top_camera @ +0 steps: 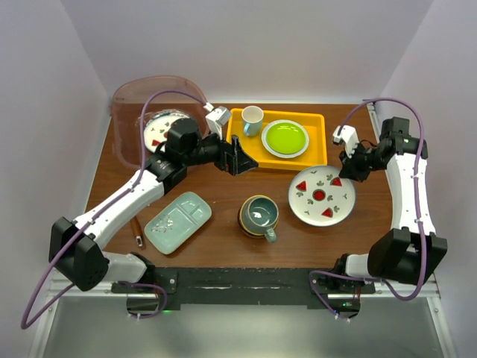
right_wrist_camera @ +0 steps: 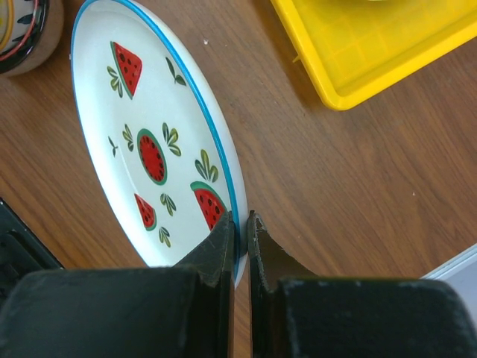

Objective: Place the mixed dishes into the plastic bin
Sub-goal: Pick up the plate at the center of the board.

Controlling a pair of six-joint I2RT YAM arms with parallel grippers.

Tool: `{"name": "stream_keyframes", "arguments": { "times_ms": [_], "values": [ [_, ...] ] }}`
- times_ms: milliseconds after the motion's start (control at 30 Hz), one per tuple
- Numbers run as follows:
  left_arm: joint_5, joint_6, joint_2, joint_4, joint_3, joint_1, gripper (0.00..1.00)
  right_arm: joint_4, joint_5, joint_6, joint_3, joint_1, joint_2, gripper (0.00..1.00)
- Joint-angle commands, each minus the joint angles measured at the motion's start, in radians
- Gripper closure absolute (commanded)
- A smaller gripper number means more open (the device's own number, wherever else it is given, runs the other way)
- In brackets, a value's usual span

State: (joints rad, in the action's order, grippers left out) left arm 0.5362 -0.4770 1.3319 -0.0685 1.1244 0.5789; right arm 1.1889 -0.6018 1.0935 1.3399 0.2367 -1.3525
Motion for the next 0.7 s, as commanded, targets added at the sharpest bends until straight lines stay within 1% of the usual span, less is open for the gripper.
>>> {"name": "stream_keyframes", "arguments": {
  "times_ms": [0,100,133,667],
  "values": [
    [-0.025,0.04,0.01,0.053,0.023,0.016,0.0,0.009,-0.098,-0.003,0.065,-0.01,0.053,1.0],
    [-0.033,0.046,0.013,0.053,0.025,0.025,0.0,0.014,-0.099,-0.003,0.07,-0.011,0.055,1.0],
    [-0.036,0.046,0.015,0.085,0.025,0.029,0.0,0.015,-0.099,-0.001,0.074,-0.011,0.053,1.0],
    [-0.093,0.113,0.032,0.13,0.021,0.087,0.0,0.037,-0.107,0.003,0.099,-0.028,0.061,1.0]
  ]
}}
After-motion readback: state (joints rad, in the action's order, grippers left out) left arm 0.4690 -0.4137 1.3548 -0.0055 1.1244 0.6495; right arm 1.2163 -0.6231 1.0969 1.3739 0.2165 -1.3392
